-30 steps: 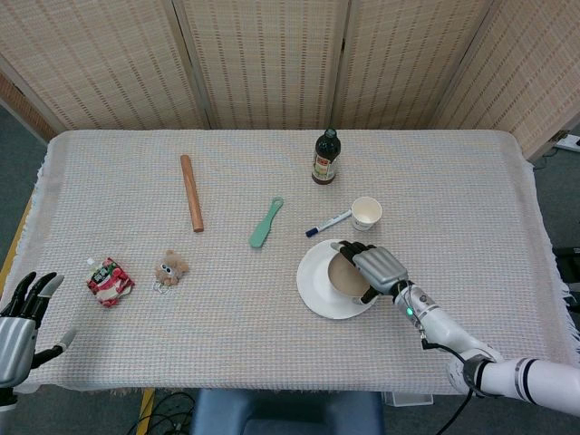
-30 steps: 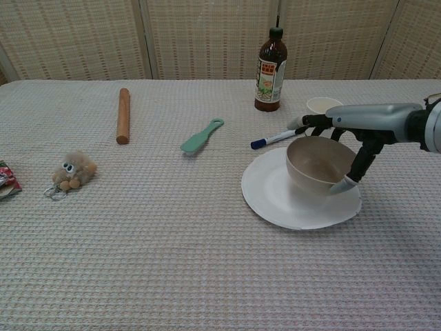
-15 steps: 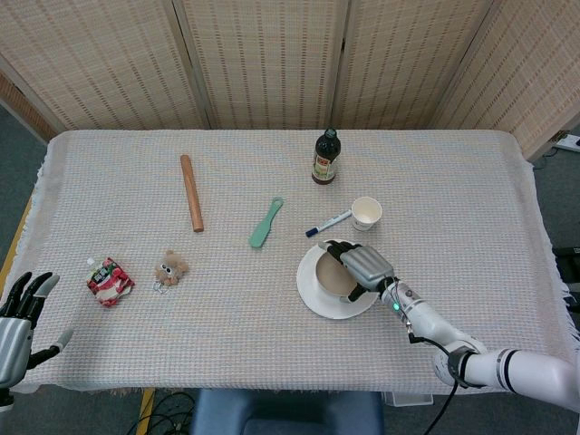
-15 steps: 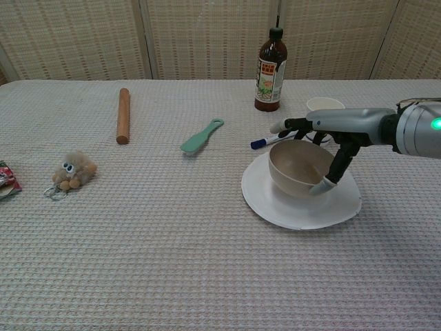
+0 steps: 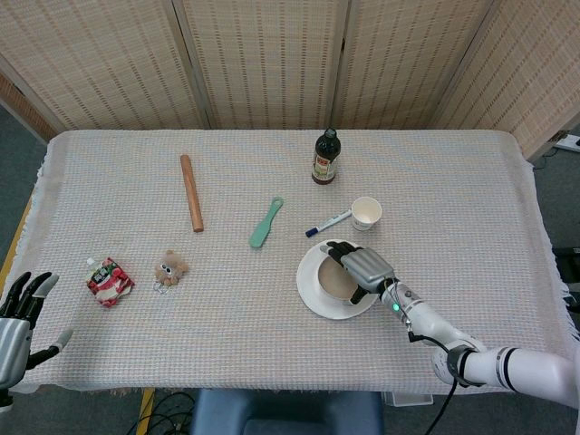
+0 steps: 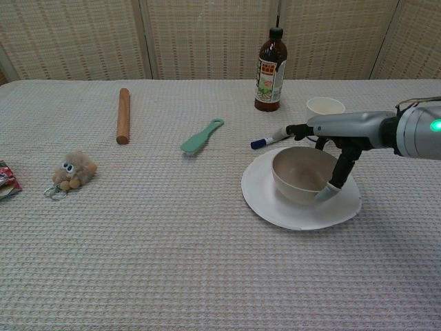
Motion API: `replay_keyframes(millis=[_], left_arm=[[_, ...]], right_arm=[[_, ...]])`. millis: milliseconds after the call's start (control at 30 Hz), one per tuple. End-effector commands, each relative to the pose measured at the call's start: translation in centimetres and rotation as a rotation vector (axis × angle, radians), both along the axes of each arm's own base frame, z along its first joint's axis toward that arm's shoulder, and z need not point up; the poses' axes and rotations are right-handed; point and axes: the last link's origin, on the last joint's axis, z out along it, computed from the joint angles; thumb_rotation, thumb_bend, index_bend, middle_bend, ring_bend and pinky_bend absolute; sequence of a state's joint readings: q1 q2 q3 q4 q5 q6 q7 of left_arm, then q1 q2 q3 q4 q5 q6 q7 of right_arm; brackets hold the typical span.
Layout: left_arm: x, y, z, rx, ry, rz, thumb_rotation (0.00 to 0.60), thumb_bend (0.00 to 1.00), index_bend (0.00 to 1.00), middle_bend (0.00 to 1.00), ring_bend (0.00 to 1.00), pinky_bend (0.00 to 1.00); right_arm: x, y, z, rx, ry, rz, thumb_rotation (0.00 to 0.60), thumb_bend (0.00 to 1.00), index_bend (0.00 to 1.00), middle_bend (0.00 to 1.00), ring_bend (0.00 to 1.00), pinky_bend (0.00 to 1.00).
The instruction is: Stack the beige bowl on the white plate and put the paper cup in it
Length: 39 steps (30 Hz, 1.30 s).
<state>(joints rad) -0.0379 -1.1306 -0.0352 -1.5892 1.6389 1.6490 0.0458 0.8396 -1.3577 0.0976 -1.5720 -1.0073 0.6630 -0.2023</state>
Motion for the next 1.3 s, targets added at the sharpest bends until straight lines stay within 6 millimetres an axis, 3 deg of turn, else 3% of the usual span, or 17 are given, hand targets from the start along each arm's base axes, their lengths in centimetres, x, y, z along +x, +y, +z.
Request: replay_keyframes(millis=[33, 233, 367, 633, 767, 1000, 1133, 1300], left_arm=[[0.0, 0.0, 0.1, 0.003, -0.001, 0.000, 0.600, 0.26, 0.13, 0.16, 0.08, 0.45], [0.0, 0.0, 0.1, 0.003, -0.001, -0.001, 0.600, 0.26, 0.13, 0.16, 0.08, 0.45], [0.0, -0.1, 0.0, -0.001, 0.002, -0.002, 0.600, 0.26, 0.13, 0.16, 0.08, 0.45], [0.0, -0.1, 0.1, 0.002, 0.000, 0.000, 0.600, 0.26, 0.14, 0.16, 0.08, 0.45], [-0.1, 0.0, 0.1, 0.004, 0.001, 0.000, 0.600, 0.26, 0.14, 0.16, 0.08, 0.45], [0.0, 0.0, -0.2, -0.006, 0.012, -0.001, 0.600, 0.26, 0.14, 0.16, 0.08, 0.45], [0.0, 0.1, -0.4, -0.009, 0.016, 0.001, 0.600, 0.26, 0.14, 0.16, 0.08, 0.45], [0.0, 0.3, -0.6, -0.015, 0.023, 0.006, 0.600, 0.26, 0.14, 0.16, 0.08, 0.45]], right_arm=[[0.0, 0.0, -0.1, -0.003, -0.001, 0.001, 0.600, 0.11, 0.00, 0.00, 0.08, 0.26], [-0.1, -0.1, 0.3, 0.004, 0.020, 0.001, 0.600, 0.09, 0.00, 0.00, 0.00, 0.10], [-0.1, -0.1, 0.6, 0.002, 0.021, -0.002, 0.600, 0.07, 0.00, 0.00, 0.00, 0.02], [0.0, 0.0, 1.0, 0.010, 0.023, 0.004, 0.600, 0.04, 0.00, 0.00, 0.00, 0.00], [0.2, 0.7, 2.4, 0.006, 0.024, 0.016, 0.600, 0.03, 0.00, 0.00, 0.00, 0.00], [0.5, 1.1, 6.7, -0.094, -0.012, 0.035, 0.600, 0.02, 0.00, 0.00, 0.00, 0.00], [0.2, -0.3, 9.1, -0.171, -0.041, 0.001, 0.600, 0.02, 0.00, 0.00, 0.00, 0.00], [0.1, -3.0, 10.4, -0.202, -0.017, -0.042, 0.600, 0.02, 0.00, 0.00, 0.00, 0.00]])
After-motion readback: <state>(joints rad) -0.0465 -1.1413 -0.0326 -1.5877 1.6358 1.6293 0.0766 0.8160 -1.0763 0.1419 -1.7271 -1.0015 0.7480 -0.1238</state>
